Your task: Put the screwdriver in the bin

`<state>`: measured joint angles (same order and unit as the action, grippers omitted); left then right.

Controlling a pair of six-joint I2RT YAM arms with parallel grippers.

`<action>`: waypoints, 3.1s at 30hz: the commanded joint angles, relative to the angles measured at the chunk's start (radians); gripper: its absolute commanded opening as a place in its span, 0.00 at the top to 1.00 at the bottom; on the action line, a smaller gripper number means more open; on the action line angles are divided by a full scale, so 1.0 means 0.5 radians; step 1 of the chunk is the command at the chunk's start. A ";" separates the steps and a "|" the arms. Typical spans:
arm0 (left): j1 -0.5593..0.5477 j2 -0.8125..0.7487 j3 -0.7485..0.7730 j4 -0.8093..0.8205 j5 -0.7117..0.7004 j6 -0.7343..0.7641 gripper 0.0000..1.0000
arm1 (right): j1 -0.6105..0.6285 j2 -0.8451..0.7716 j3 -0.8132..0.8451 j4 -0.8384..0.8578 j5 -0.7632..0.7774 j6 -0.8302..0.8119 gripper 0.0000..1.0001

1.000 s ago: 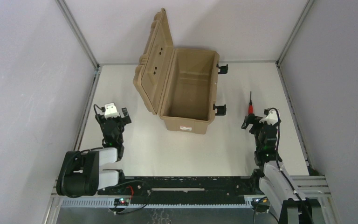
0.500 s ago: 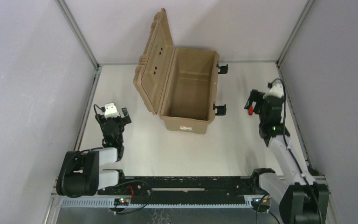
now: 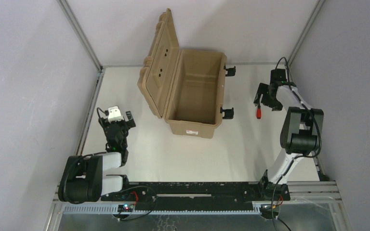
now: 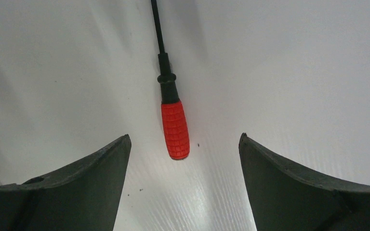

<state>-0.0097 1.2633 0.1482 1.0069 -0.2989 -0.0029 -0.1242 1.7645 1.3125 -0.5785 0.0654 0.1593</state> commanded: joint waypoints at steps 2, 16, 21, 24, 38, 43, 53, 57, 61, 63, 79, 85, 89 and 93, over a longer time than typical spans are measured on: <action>0.013 -0.005 0.091 0.097 0.036 -0.028 0.00 | 0.006 0.229 0.193 -0.161 -0.035 -0.064 0.11; 0.013 -0.005 0.092 0.097 0.036 -0.028 0.00 | 0.015 0.404 0.272 -0.181 0.032 -0.044 0.95; 0.013 -0.005 0.092 0.097 0.036 -0.028 0.00 | 0.018 0.230 0.376 -0.320 0.008 -0.063 1.00; 0.013 -0.005 0.092 0.097 0.036 -0.028 0.00 | 0.018 0.132 0.470 -0.444 0.001 -0.082 1.00; 0.013 -0.005 0.090 0.097 0.036 -0.028 0.00 | 0.172 -0.206 1.045 -0.923 -0.101 0.038 1.00; 0.013 -0.005 0.091 0.097 0.036 -0.028 0.00 | 0.350 -0.258 1.125 -0.800 -0.564 0.185 1.00; 0.013 -0.006 0.092 0.097 0.036 -0.028 0.00 | 0.822 0.000 1.321 -0.421 -0.976 0.407 1.00; 0.013 -0.005 0.093 0.097 0.036 -0.028 0.00 | 0.986 0.283 1.564 -0.473 -0.724 0.418 1.00; 0.013 -0.005 0.091 0.097 0.035 -0.028 0.00 | 1.142 0.548 1.726 -0.493 -0.293 0.401 0.99; 0.013 -0.005 0.092 0.097 0.036 -0.028 0.00 | 1.196 0.691 1.789 -0.499 -0.143 0.382 0.99; 0.013 -0.005 0.093 0.097 0.036 -0.028 0.00 | 1.356 1.306 1.870 -0.561 0.211 0.350 0.60; 0.013 -0.005 0.091 0.097 0.036 -0.028 0.00 | 1.356 1.133 1.907 -0.549 0.193 0.295 0.41; 0.013 -0.006 0.091 0.097 0.036 -0.028 0.00 | 1.359 0.911 1.955 -0.534 0.193 0.231 0.36; 0.013 -0.005 0.093 0.097 0.035 -0.028 0.00 | 1.352 0.704 1.947 -0.517 0.204 0.129 0.29</action>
<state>-0.0097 1.2633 0.1482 1.0069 -0.2985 -0.0029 0.5449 2.3043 2.2208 -0.8661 0.1528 0.2920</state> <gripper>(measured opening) 0.996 0.683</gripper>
